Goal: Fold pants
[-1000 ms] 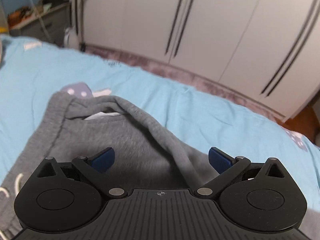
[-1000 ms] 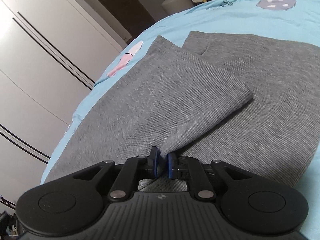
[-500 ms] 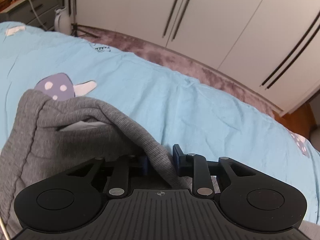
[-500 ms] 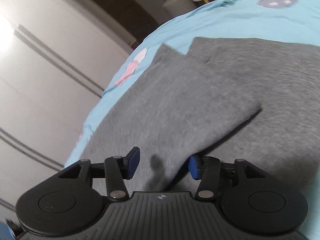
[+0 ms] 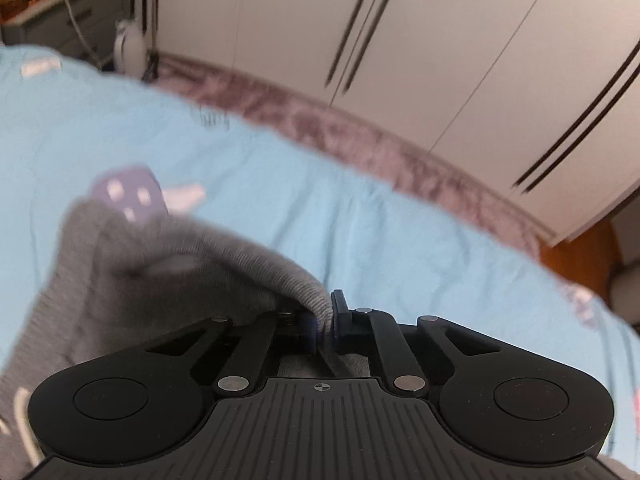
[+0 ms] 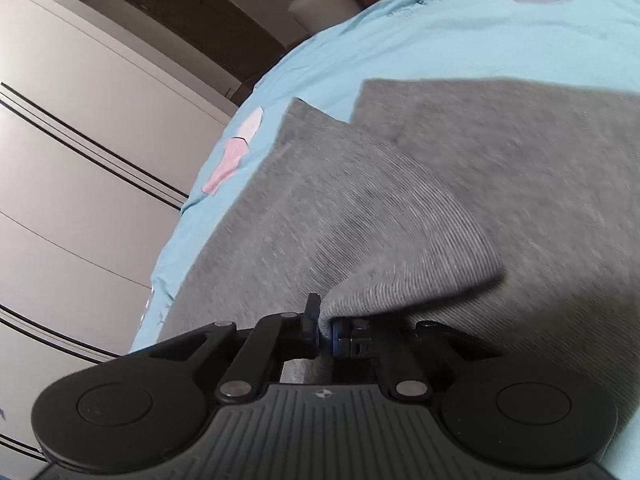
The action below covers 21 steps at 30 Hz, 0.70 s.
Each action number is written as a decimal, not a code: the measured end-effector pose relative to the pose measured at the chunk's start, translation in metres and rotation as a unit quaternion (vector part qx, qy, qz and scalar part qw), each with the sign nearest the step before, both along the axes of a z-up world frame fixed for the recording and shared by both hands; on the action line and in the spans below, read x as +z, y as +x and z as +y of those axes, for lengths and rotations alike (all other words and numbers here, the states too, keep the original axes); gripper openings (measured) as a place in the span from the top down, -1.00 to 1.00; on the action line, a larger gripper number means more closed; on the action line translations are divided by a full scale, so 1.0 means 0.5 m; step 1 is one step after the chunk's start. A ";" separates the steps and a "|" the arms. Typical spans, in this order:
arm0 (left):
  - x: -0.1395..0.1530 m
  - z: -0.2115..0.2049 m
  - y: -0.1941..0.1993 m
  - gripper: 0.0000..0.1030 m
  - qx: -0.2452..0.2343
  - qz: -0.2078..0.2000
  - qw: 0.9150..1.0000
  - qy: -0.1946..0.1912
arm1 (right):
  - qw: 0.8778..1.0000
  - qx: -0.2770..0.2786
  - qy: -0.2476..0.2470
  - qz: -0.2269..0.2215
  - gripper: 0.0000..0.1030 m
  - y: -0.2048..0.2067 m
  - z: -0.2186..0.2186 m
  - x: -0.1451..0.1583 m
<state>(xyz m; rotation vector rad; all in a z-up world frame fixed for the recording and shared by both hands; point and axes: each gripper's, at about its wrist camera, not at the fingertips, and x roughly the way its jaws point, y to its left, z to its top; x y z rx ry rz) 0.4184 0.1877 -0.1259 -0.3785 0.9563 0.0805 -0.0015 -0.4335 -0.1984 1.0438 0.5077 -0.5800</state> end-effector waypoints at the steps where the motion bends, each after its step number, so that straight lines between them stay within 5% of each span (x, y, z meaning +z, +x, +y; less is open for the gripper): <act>1: 0.033 0.009 -0.012 0.83 -0.002 -0.011 1.000 -0.004 | 1.000 0.007 -0.010 -0.007 0.90 0.010 -0.004 0.024; 7: 0.209 0.081 -0.205 0.82 -0.035 -0.115 0.992 -0.050 | 0.989 0.024 -0.056 -0.135 0.90 -0.007 -0.042 0.227; 10: 0.217 0.112 -0.357 0.79 -0.050 -0.133 0.987 -0.070 | 0.982 0.029 -0.078 -0.172 0.90 -0.072 -0.057 0.273; 14: 0.054 0.117 -0.504 0.66 -0.051 -0.036 0.997 -0.047 | 0.988 0.036 -0.087 -0.125 0.90 -0.155 -0.063 0.205; 17: -0.118 0.135 -0.542 0.73 0.009 0.094 0.990 -0.103 | 0.998 0.023 -0.054 -0.006 0.89 -0.184 -0.082 0.070; 19: -0.153 0.138 -0.564 0.69 0.037 0.091 0.989 -0.112 | 0.999 0.010 -0.006 0.050 0.89 -0.192 -0.093 -0.016; 21: -0.139 0.132 -0.571 0.49 0.039 0.070 0.993 -0.092 | 1.000 -0.003 0.007 0.019 0.90 -0.214 -0.090 -0.045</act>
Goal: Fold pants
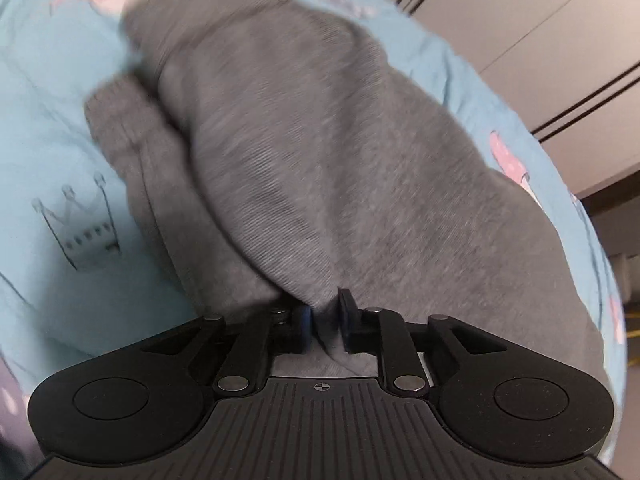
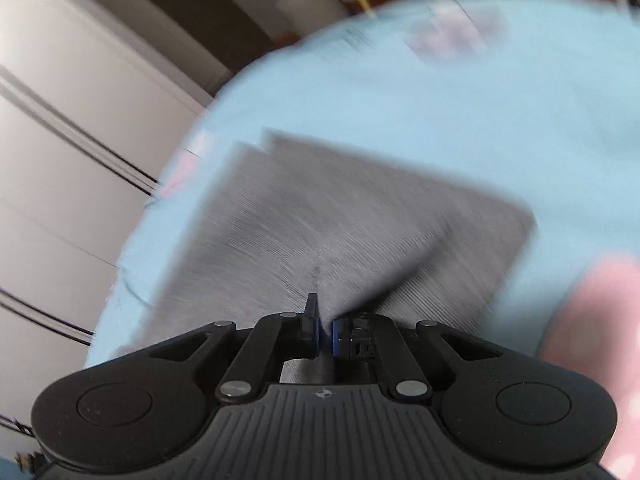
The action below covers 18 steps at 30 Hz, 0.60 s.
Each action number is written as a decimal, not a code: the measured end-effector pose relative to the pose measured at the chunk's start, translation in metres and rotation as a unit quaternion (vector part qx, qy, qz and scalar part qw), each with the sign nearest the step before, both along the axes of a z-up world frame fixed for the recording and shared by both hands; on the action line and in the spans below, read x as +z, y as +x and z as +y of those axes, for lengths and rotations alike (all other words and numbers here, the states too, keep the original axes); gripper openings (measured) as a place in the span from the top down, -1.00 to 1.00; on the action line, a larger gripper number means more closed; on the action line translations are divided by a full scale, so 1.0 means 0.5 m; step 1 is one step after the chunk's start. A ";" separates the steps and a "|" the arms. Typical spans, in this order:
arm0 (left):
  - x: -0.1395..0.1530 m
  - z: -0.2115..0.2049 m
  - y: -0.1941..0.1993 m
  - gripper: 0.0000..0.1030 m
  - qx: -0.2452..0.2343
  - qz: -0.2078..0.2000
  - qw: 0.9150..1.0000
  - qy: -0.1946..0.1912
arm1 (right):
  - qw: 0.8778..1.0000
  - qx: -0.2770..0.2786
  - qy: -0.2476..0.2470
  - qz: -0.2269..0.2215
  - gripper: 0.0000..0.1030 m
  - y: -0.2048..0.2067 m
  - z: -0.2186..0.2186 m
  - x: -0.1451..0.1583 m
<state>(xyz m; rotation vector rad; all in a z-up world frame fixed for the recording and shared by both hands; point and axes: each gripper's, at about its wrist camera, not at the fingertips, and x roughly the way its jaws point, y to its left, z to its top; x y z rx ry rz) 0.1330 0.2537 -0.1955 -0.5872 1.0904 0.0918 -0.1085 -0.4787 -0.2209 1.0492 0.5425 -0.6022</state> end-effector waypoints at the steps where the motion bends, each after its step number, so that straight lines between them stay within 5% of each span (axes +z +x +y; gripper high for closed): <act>1: 0.010 0.000 0.003 0.38 0.006 -0.006 1.000 0.007 | 1.000 -0.002 0.001 -0.004 0.90 -0.003 0.001 0.001; 6: 0.029 0.027 0.031 -0.06 0.054 -0.033 0.998 0.026 | 1.000 0.009 0.003 0.003 0.67 0.004 -0.002 0.014; 9: 0.010 0.044 0.057 0.08 0.068 -0.019 0.997 0.009 | 1.000 0.011 0.007 -0.014 0.28 0.011 0.001 0.016; 14: 0.018 0.129 0.057 0.16 0.122 -0.029 0.990 -0.064 | 0.999 0.023 -0.022 0.007 0.28 0.042 0.018 0.025; 18: 0.026 0.160 0.080 0.16 0.136 -0.029 0.989 -0.056 | 1.000 0.018 -0.010 0.003 0.28 0.042 0.011 0.024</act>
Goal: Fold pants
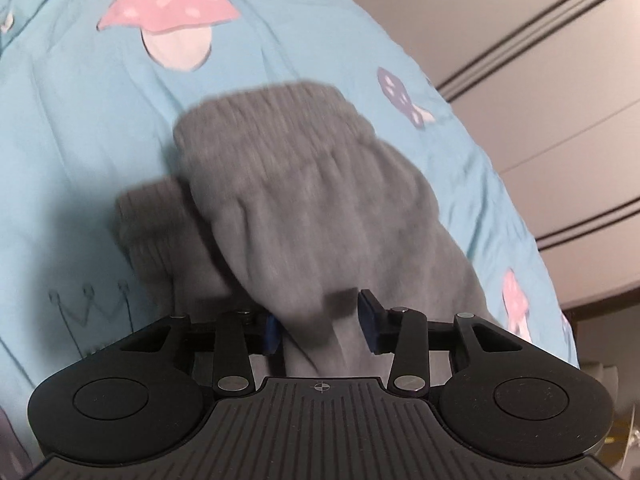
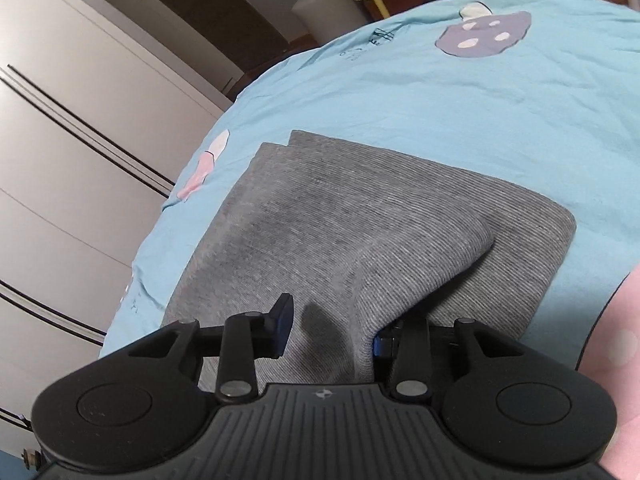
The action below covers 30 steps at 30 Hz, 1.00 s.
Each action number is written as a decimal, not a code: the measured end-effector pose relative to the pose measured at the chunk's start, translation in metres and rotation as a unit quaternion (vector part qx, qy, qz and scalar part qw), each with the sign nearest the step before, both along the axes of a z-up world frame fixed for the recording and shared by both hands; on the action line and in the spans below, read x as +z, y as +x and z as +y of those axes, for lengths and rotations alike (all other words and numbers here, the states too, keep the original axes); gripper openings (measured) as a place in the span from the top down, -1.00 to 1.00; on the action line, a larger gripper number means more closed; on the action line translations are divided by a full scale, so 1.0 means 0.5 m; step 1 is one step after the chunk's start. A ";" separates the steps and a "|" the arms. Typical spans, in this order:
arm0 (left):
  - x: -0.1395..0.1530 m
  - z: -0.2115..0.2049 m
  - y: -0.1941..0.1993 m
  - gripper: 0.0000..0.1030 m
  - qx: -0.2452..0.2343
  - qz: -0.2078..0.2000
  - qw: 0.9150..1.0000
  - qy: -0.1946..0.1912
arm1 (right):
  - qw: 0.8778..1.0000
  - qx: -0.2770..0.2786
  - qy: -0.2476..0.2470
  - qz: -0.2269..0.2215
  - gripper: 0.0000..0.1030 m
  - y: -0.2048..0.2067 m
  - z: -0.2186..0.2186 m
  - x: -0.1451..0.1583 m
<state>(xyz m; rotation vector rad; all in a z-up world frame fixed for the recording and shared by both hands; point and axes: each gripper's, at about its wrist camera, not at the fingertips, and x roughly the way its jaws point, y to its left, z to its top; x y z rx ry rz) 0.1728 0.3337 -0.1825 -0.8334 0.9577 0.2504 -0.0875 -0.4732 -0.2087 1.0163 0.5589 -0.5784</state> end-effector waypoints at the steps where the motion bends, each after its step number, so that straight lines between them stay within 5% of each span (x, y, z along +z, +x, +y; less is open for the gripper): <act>1: 0.000 0.007 0.000 0.16 0.005 0.000 1.000 0.001 | 1.000 -0.003 0.003 -0.002 0.28 0.000 -0.001 -0.001; 3: -0.002 0.023 0.005 0.27 0.013 0.005 1.000 0.002 | 1.000 -0.007 0.005 -0.003 0.28 -0.001 -0.002 -0.003; 5: -0.003 0.036 0.011 0.66 0.011 0.008 1.000 0.000 | 1.000 -0.007 -0.002 0.005 0.33 0.003 0.002 0.000; 7: 0.014 0.033 0.007 0.75 -0.006 0.004 1.000 0.020 | 1.000 -0.002 -0.020 0.024 0.91 0.011 0.007 0.005; 11: 0.095 0.019 -0.015 0.79 -0.036 -0.057 0.997 0.039 | 0.999 0.002 -0.045 0.030 0.90 0.023 0.012 0.033; 16: 0.187 0.024 -0.046 0.79 -0.046 -0.125 0.991 0.025 | 0.996 0.000 -0.055 -0.075 0.91 0.001 0.003 0.145; 20: 0.150 0.029 -0.072 0.78 -0.060 -0.107 0.991 0.049 | 0.988 -0.012 -0.083 -0.128 0.91 -0.050 0.000 0.189; 22: 0.085 0.014 -0.062 0.73 -0.080 -0.042 0.992 0.086 | 0.990 -0.012 -0.101 -0.095 0.91 -0.065 -0.004 0.161; 25: -0.017 0.005 -0.059 0.23 -0.084 0.062 0.986 0.127 | 0.991 0.004 -0.121 0.056 0.88 -0.041 -0.007 0.064; 27: -0.015 0.013 -0.068 -0.25 -0.036 0.057 0.990 0.124 | 0.988 0.008 -0.120 0.100 0.88 -0.035 0.001 0.008; 30: 0.043 0.013 -0.066 -0.43 -0.007 0.025 0.988 0.152 | 0.988 -0.005 -0.127 0.091 0.87 -0.035 0.006 0.012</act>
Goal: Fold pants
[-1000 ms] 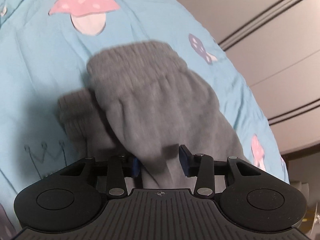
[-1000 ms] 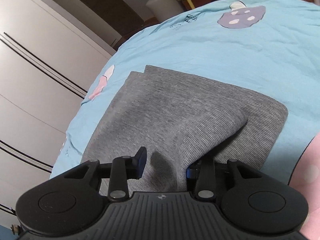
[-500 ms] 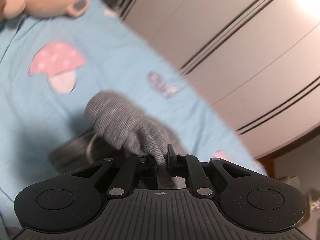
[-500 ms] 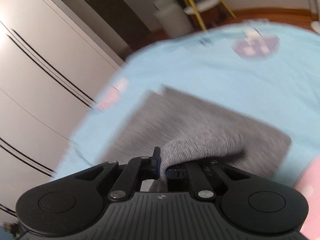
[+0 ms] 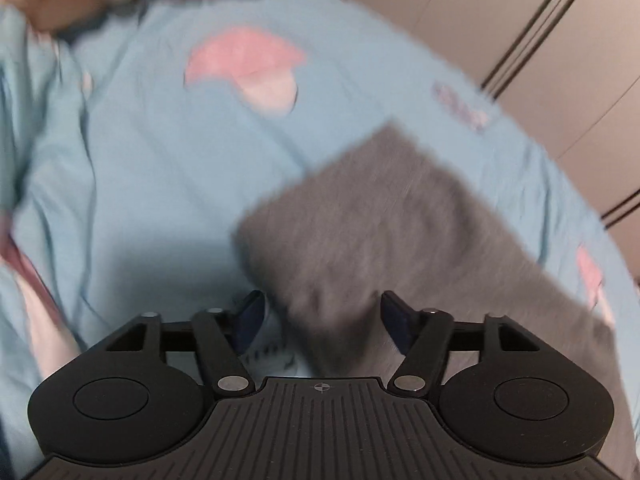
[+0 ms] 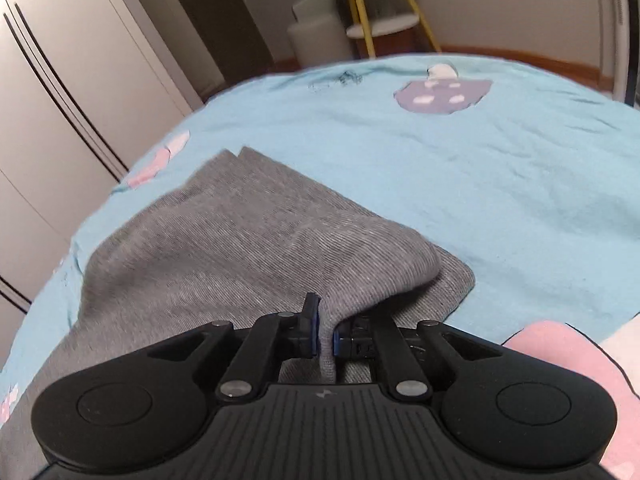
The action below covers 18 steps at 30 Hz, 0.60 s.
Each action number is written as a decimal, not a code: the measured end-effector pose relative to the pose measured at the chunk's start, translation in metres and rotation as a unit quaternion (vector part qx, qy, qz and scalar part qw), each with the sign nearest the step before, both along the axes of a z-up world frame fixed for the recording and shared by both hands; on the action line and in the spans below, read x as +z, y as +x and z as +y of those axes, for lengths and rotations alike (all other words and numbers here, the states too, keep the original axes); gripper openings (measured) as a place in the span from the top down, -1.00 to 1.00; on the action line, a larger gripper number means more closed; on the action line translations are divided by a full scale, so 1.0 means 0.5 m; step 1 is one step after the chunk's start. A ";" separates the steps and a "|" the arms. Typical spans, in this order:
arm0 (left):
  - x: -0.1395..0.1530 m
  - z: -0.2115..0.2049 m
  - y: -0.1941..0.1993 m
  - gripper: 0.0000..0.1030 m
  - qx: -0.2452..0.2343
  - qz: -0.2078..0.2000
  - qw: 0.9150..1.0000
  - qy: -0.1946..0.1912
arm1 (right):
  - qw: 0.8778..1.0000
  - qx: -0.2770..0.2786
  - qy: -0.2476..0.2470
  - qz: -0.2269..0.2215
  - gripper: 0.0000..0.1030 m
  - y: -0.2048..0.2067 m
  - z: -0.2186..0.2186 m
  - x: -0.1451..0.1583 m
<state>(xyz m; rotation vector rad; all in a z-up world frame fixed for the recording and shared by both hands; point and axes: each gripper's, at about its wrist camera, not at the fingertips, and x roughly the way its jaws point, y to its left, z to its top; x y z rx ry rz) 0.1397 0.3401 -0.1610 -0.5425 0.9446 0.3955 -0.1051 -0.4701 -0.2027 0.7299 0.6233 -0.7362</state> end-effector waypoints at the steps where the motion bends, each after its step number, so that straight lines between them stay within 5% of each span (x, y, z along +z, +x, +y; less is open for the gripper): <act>1: 0.023 -0.003 0.004 -0.47 -0.004 -0.009 1.000 0.017 | 1.000 0.000 0.003 0.002 0.86 0.004 -0.002 0.003; 4: 0.089 -0.029 0.001 -0.86 0.000 -0.050 0.995 0.092 | 1.000 -0.003 0.002 -0.002 0.85 -0.001 -0.006 0.014; 7: 0.127 -0.061 -0.016 -0.91 -0.014 -0.082 0.988 0.129 | 1.000 -0.008 -0.002 -0.028 0.85 -0.027 0.010 0.025; 9: 0.131 -0.096 -0.020 -0.91 -0.038 -0.093 0.989 0.104 | 1.000 -0.006 0.002 -0.026 0.83 -0.025 0.006 0.021; 12: 0.118 -0.144 -0.039 -0.92 -0.074 -0.102 0.991 0.040 | 0.998 -0.009 0.036 -0.042 0.55 -0.036 -0.012 -0.004; 16: 0.049 -0.182 -0.048 -0.93 -0.091 -0.089 0.990 -0.062 | 0.982 -0.052 0.114 -0.143 -0.19 -0.069 -0.045 -0.017; 18: -0.002 -0.192 -0.057 -0.93 -0.074 -0.079 0.989 -0.104 | 0.976 -0.069 0.133 -0.156 -0.11 -0.066 -0.059 -0.022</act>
